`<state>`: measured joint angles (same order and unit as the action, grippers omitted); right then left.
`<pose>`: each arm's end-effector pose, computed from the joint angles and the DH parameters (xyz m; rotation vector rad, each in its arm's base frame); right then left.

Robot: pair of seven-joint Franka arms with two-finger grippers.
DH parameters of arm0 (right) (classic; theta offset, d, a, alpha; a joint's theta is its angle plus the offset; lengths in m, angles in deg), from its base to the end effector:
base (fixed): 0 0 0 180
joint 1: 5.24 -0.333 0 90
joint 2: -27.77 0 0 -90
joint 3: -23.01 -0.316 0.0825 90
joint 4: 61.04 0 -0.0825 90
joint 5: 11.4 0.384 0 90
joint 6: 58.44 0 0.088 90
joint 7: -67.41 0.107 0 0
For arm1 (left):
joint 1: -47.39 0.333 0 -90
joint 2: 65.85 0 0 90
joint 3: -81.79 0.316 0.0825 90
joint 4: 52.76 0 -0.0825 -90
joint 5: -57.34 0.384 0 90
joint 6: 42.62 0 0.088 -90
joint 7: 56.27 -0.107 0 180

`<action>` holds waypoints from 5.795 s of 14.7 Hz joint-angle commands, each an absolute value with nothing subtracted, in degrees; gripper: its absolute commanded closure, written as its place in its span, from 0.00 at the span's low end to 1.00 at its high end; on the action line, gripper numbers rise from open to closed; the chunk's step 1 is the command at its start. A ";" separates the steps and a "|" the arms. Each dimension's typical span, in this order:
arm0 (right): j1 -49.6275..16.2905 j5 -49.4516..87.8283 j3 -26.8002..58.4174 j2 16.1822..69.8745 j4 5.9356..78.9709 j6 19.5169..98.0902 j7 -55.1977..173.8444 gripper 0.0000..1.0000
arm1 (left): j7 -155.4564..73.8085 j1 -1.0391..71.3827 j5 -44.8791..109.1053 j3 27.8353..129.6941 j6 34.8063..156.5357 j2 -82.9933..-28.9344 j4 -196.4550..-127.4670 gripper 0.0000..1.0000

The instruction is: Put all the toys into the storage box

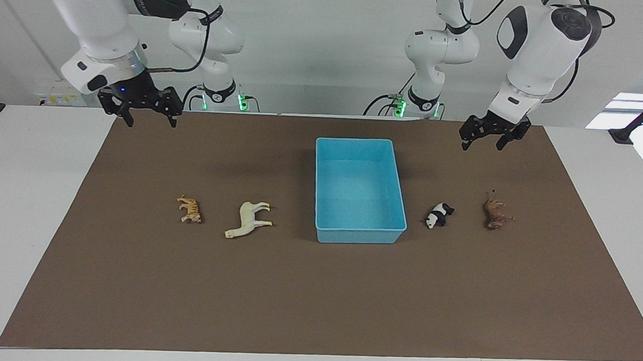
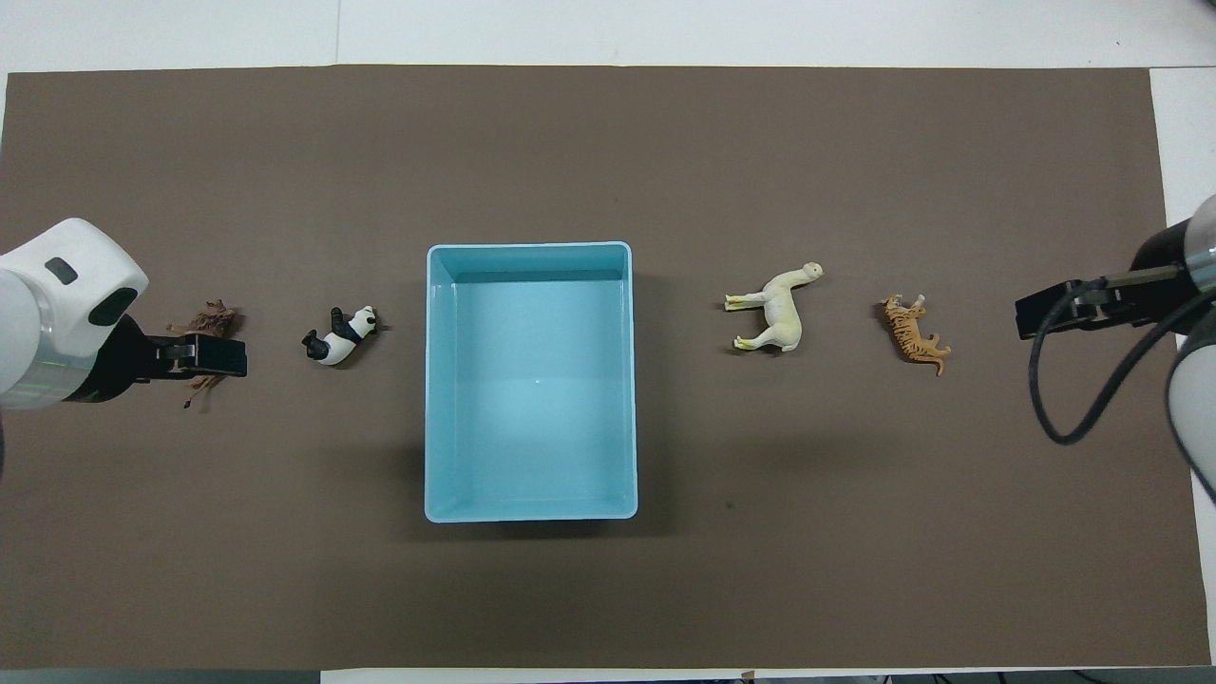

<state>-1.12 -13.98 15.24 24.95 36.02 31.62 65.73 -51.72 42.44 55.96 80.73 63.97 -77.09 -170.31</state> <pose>0.5351 0.0310 0.5933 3.0832 0.1455 -0.1120 0.4966 -0.0547 0.5238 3.1216 -0.0286 0.0048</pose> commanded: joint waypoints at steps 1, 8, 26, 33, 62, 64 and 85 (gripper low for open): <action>-3.39 -13.95 14.92 23.20 42.66 37.86 64.95 0.00 | -51.34 41.94 56.63 80.83 74.32 -77.02 -178.25 0.00; -12.08 -13.86 14.92 30.58 49.87 54.63 73.47 0.00 | -54.76 39.74 56.64 80.91 86.29 -66.74 -180.82 0.00; -15.35 -14.91 15.01 45.53 55.68 80.69 78.13 0.00 | -66.46 39.13 66.81 80.91 94.14 -56.45 -177.21 0.00; -14.83 -14.92 15.10 45.70 59.63 85.77 78.04 0.04 | -65.76 36.49 67.09 80.91 93.87 -54.33 -178.00 0.00; -10.25 -16.59 15.27 35.51 39.86 52.74 73.56 1.00 | -14.43 15.83 59.18 80.30 70.15 -61.45 -165.00 0.00; -10.69 -16.06 15.27 35.60 39.78 52.74 73.91 1.00 | -15.48 16.80 59.18 80.91 68.13 -63.11 -165.00 0.00; -43.22 -17.11 15.19 48.34 34.59 61.35 114.95 0.00 | -47.21 53.53 59.80 81.18 94.20 -60.75 -178.60 0.00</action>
<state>-43.91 -16.17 14.81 49.16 34.83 61.67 113.49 -45.97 52.17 60.03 81.71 90.85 -59.18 -174.28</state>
